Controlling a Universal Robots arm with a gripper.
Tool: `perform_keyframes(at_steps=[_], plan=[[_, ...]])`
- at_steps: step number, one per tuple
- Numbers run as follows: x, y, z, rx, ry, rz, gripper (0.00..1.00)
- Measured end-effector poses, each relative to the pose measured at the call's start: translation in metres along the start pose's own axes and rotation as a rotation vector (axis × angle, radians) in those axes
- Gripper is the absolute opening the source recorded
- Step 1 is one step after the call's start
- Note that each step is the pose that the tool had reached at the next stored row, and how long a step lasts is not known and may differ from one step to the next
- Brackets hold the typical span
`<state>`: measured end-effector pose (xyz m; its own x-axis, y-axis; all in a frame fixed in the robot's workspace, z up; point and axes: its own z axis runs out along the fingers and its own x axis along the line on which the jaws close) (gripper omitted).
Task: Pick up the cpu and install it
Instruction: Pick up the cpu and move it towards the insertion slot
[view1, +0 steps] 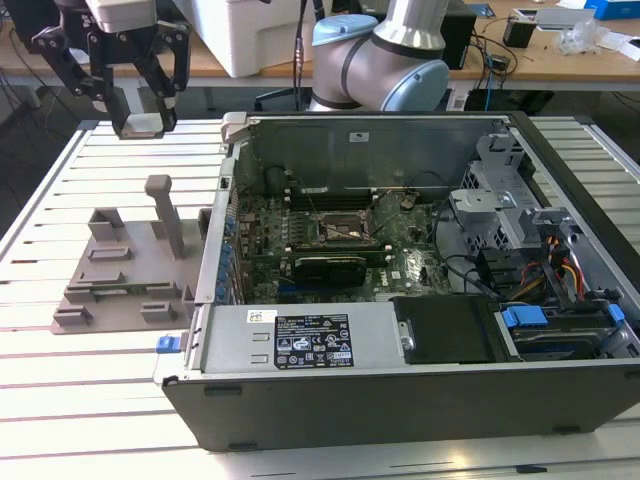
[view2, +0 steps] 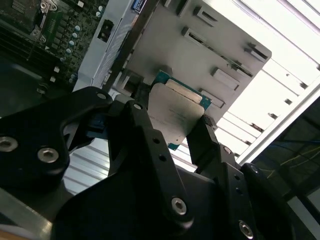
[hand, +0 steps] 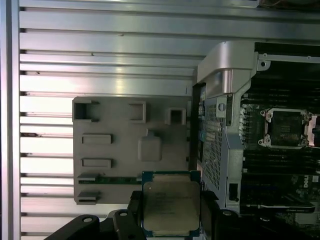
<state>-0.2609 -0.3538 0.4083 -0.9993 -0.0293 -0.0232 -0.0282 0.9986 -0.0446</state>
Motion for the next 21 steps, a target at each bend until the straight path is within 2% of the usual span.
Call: perform_keyframes(at_steps=[21], plan=[[-0.0386, -0.0010, 0.0024, 0.0037, 0.0016, 0.000, 0.55]])
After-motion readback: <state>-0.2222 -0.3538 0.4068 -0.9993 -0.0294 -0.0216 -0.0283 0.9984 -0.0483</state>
